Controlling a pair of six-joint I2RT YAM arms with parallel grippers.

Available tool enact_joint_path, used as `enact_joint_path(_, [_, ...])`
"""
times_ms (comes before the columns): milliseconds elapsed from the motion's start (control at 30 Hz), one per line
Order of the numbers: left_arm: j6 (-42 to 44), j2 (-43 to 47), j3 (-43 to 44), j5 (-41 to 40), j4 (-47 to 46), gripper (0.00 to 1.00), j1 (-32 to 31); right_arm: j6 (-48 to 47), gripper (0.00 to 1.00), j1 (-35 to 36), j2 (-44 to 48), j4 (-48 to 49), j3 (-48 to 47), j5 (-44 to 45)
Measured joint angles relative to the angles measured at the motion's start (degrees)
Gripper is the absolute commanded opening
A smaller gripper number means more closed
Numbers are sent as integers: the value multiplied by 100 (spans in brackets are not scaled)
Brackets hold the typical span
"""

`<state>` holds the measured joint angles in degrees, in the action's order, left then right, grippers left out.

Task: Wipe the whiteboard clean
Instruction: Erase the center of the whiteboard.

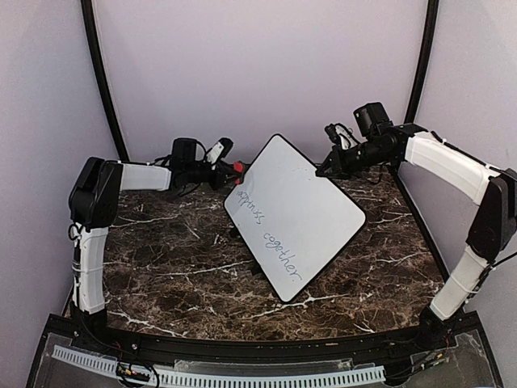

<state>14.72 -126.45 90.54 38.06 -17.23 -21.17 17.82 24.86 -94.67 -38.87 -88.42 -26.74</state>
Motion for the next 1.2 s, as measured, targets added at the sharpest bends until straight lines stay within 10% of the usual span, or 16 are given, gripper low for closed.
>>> enact_joint_path(1200, [-297,2,9,-614,216,0,-188,87,0,0,15,-4,28,85])
